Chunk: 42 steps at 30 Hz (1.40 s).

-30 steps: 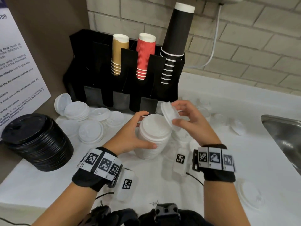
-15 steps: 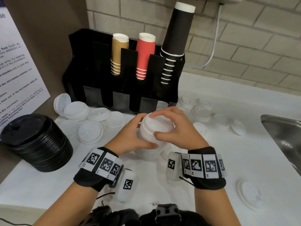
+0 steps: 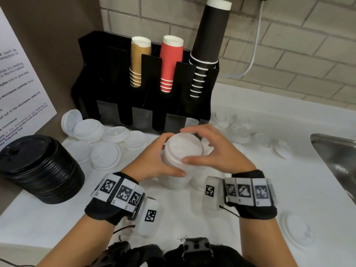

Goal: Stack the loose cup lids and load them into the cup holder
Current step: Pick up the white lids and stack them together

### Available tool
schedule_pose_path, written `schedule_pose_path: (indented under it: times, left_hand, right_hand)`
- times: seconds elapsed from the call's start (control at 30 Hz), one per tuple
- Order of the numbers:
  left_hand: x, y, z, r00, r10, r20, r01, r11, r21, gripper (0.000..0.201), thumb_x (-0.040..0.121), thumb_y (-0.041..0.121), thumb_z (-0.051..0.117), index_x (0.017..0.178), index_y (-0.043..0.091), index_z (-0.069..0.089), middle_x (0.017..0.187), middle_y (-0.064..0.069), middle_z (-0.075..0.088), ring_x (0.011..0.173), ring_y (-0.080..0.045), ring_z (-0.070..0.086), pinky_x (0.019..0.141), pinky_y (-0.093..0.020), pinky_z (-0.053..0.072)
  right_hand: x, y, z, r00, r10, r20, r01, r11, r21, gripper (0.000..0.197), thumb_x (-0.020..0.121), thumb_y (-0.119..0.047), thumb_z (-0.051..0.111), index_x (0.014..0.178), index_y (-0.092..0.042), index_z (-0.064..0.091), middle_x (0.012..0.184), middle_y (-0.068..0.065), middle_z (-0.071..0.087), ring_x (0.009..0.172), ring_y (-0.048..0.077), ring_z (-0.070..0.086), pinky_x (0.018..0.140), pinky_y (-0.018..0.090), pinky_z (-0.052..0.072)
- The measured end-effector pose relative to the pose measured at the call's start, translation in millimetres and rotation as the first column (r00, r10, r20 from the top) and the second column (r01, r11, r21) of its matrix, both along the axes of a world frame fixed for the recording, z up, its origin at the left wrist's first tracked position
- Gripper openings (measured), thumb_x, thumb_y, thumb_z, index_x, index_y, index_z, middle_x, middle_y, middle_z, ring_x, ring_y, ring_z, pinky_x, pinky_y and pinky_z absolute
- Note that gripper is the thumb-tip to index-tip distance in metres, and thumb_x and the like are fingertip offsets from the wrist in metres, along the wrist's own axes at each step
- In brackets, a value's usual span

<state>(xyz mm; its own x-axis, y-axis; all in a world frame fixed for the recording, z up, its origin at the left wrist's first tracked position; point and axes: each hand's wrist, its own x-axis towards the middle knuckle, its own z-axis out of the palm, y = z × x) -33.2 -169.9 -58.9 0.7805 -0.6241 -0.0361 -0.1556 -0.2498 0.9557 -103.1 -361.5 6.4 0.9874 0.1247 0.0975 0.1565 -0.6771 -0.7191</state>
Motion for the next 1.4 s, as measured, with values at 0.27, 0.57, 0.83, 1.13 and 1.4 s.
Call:
schedule_pose_path:
  times: [0.27,0.57,0.83,1.13,1.4]
  left_hand:
    - [-1.5,8.0,13.5,0.998,-0.057,-0.022,0.057,0.997,0.041,0.105,0.042,0.045,0.088,0.131,0.050,0.033,0.127,0.029,0.041,0.116,0.012,0.040,0.101,-0.026,0.035]
    - [-3.4,12.2,14.0,0.998,-0.049,-0.026,0.051,0.996,0.071,0.106,0.045,0.047,0.087,0.136,0.047,0.032,0.129,0.031,0.038,0.117,0.005,0.042,0.101,-0.027,0.034]
    - [-5.3,13.8,12.5,0.999,-0.044,-0.022,0.045,0.996,0.070,0.099,0.053,0.036,0.091,0.134,0.047,0.035,0.130,0.029,0.040,0.119,0.010,0.040,0.098,-0.025,0.034]
    - [-7.0,16.0,10.9,0.999,-0.031,-0.008,0.032,0.999,0.033,0.105,0.046,0.045,0.087,0.135,0.049,0.032,0.132,0.027,0.040,0.123,0.004,0.041,0.098,-0.019,0.034]
    - [-10.0,8.5,6.5,1.000,-0.017,0.003,0.017,0.999,-0.027,0.102,0.052,0.042,0.090,0.134,0.052,0.031,0.128,0.030,0.042,0.117,0.011,0.041,0.091,-0.014,0.037]
  right_hand:
    - [60.6,-123.1,-23.2,0.622,-0.729,-0.287,0.622,0.682,-0.384,0.047,0.089,-0.038,0.061,0.131,-0.020,0.051,0.137,0.017,0.045,0.127,0.036,0.042,0.106,0.042,0.036]
    - [89.0,-150.0,-59.3,0.610,-0.751,-0.251,0.340,0.535,-0.773,0.051,0.085,-0.054,0.056,0.118,-0.015,0.059,0.129,0.019,0.049,0.124,0.035,0.039,0.100,0.041,0.030]
    - [93.7,-150.2,-56.8,0.708,-0.612,-0.352,0.220,0.665,-0.714,0.050,0.092,-0.045,0.055,0.122,-0.006,0.056,0.126,0.014,0.057,0.115,0.030,0.053,0.083,0.029,0.037]
    - [83.2,-142.8,-23.3,0.720,-0.651,-0.240,0.492,0.723,-0.485,0.046,0.090,-0.041,0.055,0.126,-0.019,0.036,0.124,0.021,0.049,0.110,0.039,0.052,0.087,0.041,0.042]
    - [33.5,-54.8,12.2,0.916,-0.398,-0.040,0.397,0.894,0.206,0.028,0.084,-0.047,0.053,0.111,-0.041,0.050,0.097,-0.005,0.058,0.081,-0.001,0.055,0.067,0.019,0.040]
